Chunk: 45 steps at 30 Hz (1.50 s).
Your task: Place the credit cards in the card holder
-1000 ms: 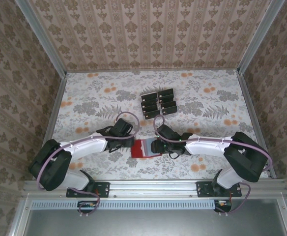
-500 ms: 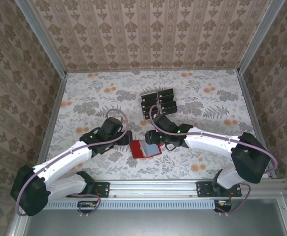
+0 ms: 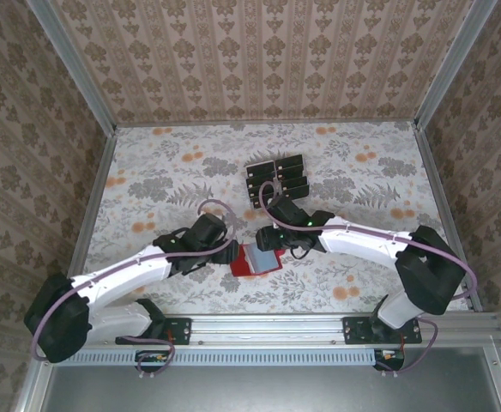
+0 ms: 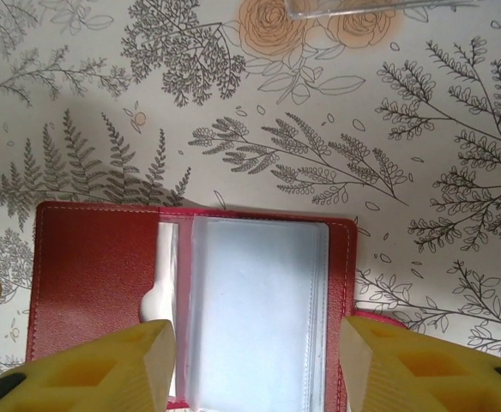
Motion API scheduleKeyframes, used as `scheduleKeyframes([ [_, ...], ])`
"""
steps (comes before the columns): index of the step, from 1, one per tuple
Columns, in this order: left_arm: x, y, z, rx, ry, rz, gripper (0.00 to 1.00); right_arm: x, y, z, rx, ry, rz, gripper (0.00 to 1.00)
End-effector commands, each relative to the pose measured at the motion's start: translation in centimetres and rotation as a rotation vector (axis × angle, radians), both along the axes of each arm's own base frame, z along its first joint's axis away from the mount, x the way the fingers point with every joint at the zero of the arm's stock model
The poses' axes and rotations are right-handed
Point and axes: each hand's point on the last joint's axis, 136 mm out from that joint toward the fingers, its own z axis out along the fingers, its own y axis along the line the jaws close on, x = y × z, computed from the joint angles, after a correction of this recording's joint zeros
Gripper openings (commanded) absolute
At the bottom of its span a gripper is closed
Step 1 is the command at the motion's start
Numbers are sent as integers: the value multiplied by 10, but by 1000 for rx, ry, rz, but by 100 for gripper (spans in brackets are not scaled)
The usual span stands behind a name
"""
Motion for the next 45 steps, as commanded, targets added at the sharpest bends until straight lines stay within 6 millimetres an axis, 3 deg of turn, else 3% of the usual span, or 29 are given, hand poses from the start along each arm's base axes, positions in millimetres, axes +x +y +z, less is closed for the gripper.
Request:
scheduleKeyframes([
  [1,-1,1,-7,35,-7,16,71,0,9,-3,10,26,40,53],
  [10,-19,20,-39,122,18,47,60,7,21,-15,-4,53,75,52],
  [15,-19,27,-54,164,28,66,51,11,28,-25,-12,72,87,52],
  [20,-16,30,-63,192,21,77,49,10,28,-38,-23,97,83,51],
  [28,-1,31,-68,245,-9,78,47,-1,24,-53,-6,139,60,51],
  [35,24,35,-64,233,-22,91,47,-7,36,-57,100,190,18,53],
  [41,36,37,-60,232,-27,88,47,-3,49,-50,175,196,8,53],
  [45,34,37,-63,230,-13,85,46,2,47,-36,164,154,14,53],
])
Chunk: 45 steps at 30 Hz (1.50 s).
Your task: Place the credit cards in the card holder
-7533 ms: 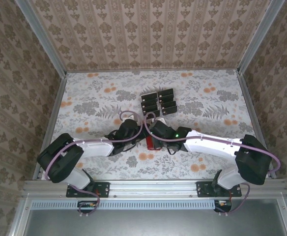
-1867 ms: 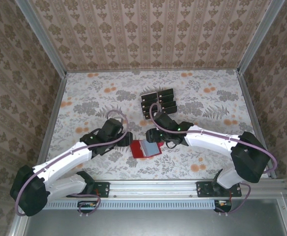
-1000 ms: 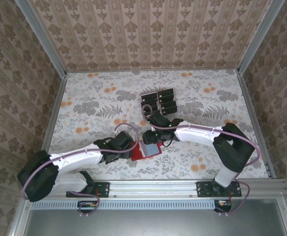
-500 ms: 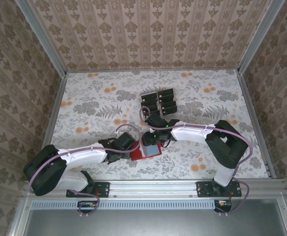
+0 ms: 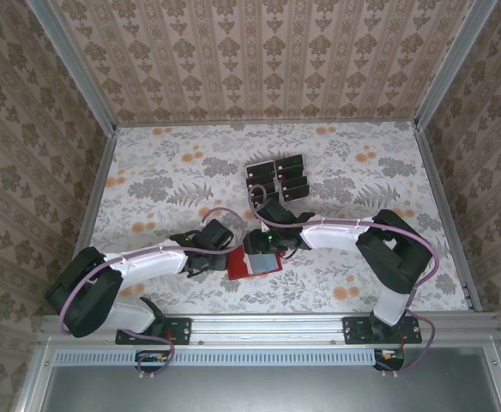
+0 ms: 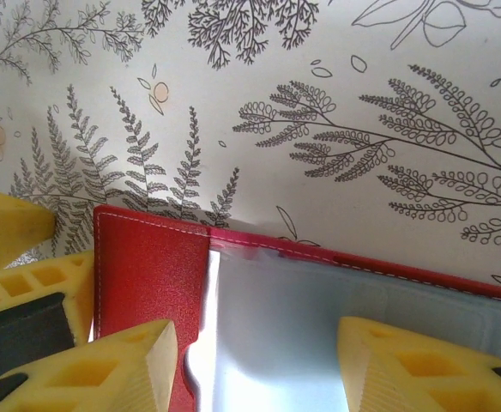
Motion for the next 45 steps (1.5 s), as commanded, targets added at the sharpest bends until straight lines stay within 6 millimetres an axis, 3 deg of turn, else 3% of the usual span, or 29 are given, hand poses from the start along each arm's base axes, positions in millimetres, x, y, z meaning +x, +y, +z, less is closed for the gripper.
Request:
scheduleKeyframes([
  [1,30,11,-4,45,-106,44,46,2,-1,11,7,-14,-4,53],
  [9,27,10,-7,29,-99,52,46,4,-17,29,-64,-85,18,53],
  [20,29,8,-7,24,-101,48,46,4,-24,11,-136,-77,32,55],
  [26,28,8,-7,23,-101,46,46,1,-17,-4,-122,-36,48,54],
  [34,31,10,-6,27,-109,46,46,-6,5,-3,-25,6,44,54],
  [45,28,13,25,-88,-145,82,57,-5,15,-10,56,73,-48,54],
])
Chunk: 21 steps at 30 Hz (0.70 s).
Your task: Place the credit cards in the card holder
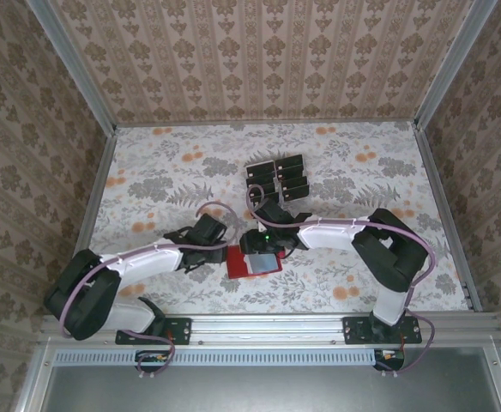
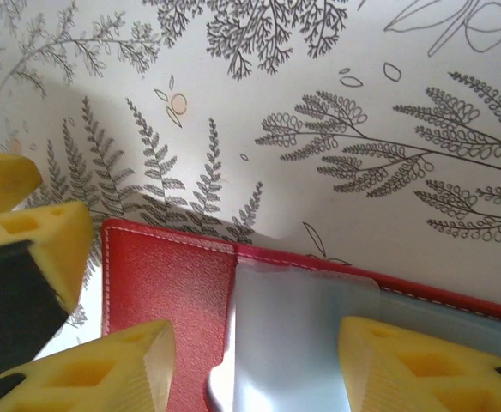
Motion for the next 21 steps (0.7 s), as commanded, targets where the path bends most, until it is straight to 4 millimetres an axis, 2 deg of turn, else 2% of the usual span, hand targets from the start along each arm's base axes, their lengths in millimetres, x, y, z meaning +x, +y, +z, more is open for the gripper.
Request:
scheduleKeyframes([
  [1,0,2,12,-36,-55,5,58,-6,4,-10,27,59,-33,54],
  [11,-35,-12,37,-191,-139,-11,65,-6,7,-13,62,99,-91,54],
  [15,-45,-20,33,-208,-139,-18,66,-5,8,-12,75,105,-106,55],
  [21,-46,-34,23,-164,-119,-60,69,-6,5,-14,71,108,-118,55],
])
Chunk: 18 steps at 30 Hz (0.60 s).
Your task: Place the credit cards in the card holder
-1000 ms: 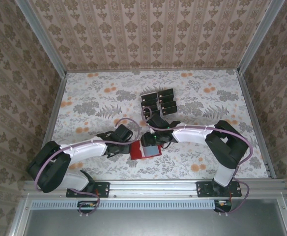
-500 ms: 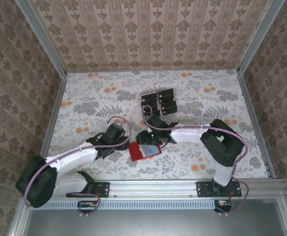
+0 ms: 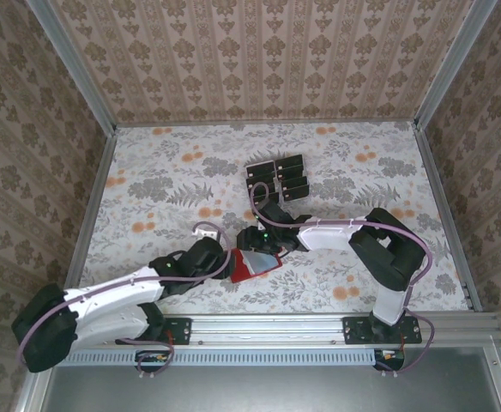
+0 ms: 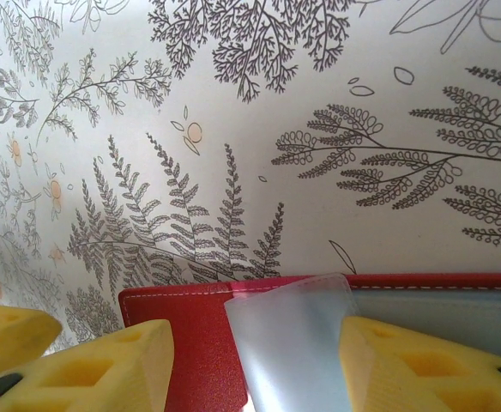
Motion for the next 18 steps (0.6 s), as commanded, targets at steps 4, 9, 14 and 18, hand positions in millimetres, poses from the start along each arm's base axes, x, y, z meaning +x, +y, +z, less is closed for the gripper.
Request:
scheduleKeyframes([
  [4,8,-10,-2,33,-6,4,70,-11,-6,-17,-24,53,-10,55],
  [9,12,-16,-4,44,-17,-14,73,-11,-7,-19,-24,54,-14,55],
  [14,17,-25,-4,36,-30,-38,72,-12,-9,-19,-30,57,-19,55],
  [18,23,-32,-3,33,-44,-54,67,-12,-11,-18,-37,54,-22,55],
])
